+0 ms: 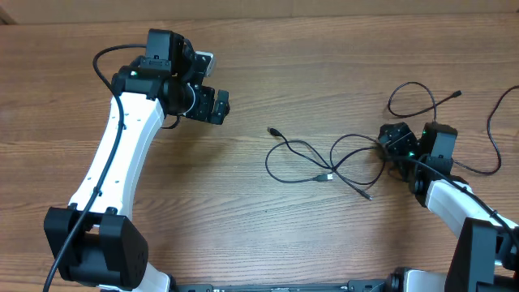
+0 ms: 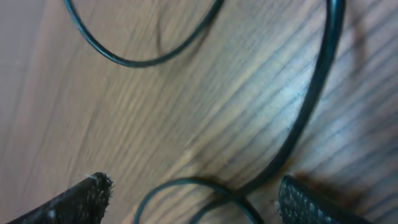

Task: Untangle cables
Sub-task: 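Lower the right gripper onto the cables at right and grasp one, then lift the grasped cable and pull it away to the upper right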

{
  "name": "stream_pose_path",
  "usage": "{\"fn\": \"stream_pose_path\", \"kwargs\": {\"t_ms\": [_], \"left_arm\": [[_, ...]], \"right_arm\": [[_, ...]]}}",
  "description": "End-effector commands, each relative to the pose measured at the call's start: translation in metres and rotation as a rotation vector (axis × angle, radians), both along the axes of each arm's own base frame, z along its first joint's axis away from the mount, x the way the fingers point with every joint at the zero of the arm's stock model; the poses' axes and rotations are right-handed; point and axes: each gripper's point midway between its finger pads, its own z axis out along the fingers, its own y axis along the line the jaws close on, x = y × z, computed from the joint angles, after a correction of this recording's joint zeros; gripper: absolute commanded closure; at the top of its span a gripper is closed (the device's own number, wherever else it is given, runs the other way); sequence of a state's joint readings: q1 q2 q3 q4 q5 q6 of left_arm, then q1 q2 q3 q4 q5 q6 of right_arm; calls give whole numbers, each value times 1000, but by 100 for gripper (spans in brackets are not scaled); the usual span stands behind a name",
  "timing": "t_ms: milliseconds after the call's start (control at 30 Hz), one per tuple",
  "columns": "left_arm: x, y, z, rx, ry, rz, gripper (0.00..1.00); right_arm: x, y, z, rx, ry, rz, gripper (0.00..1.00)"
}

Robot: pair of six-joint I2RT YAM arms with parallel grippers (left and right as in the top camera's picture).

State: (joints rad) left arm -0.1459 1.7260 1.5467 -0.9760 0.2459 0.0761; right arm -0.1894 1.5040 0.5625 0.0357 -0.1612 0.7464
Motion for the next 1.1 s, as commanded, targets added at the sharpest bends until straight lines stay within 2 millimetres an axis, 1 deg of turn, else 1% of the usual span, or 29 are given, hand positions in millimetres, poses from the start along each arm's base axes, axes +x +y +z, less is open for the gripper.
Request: {"fn": "stream_pose_path", "kwargs": {"t_ms": [0, 33, 67, 100, 133, 167, 233, 300, 333, 400, 500, 533, 567, 600, 633, 667, 700, 767, 800, 867, 900, 967, 1067], "left_arm": [[0, 2, 8, -8, -18, 20, 0], [0, 2, 8, -8, -18, 20, 0], [0, 2, 8, -8, -18, 20, 0], [0, 2, 8, -8, -18, 20, 0], [0, 2, 8, -8, -18, 20, 0], [0, 2, 8, -8, -18, 20, 0], [0, 2, 8, -8, -18, 20, 0], [0, 2, 8, -8, -18, 20, 0], [0, 2, 8, -8, -18, 20, 0], [0, 2, 8, -8, -18, 20, 0], [0, 2, 8, -8, -18, 20, 0], [0, 2, 8, -8, -18, 20, 0], [0, 2, 8, -8, -18, 20, 0], [0, 2, 8, -8, -18, 20, 0], [0, 2, 8, -8, -18, 20, 0], [0, 2, 8, -8, -18, 20, 0], [0, 2, 8, -8, -18, 20, 0], [0, 2, 8, -8, -18, 20, 0], [0, 2, 8, -8, -18, 20, 0], [0, 2, 8, -8, -18, 20, 0], [0, 2, 8, -8, -18, 20, 0], [0, 2, 8, -8, -18, 20, 0], [0, 2, 8, -8, -18, 20, 0]], "right_arm": [[-14, -5, -2, -32, 58, -14, 14], [-23, -7, -9, -41, 107, -28, 15], [-27, -10, -11, -54, 127, -39, 13], [-32, -18, -14, -91, 151, -69, 9], [-34, -30, -15, -144, 163, -110, 3], [-36, -45, -14, -217, 170, -167, 0], [-32, -54, -13, -279, 161, -171, 0], [-24, -49, -19, -273, 146, -114, 0], [-20, -44, -32, -246, 154, -91, 0], [-14, -40, -41, -224, 144, -74, 0], [-2, -30, -49, -177, 104, -35, 2], [5, -25, -51, -150, 78, -12, 8], [8, -21, -52, -136, 61, 2, 11], [17, -13, -49, -101, 15, 37, 30], [22, -10, -44, -89, -13, 51, 53], [28, -3, -38, -61, -41, 80, 75], [36, 10, -23, -5, -88, 138, 96], [45, 19, 0, 31, -141, 185, 96], [51, 19, 17, 24, -168, 187, 96], [60, 17, 62, -21, -221, 218, 96], [62, 16, 80, -39, -235, 229, 96], [64, 16, 155, -108, -295, 273, 96], [61, 17, 236, -174, -381, 302, 96]]}}
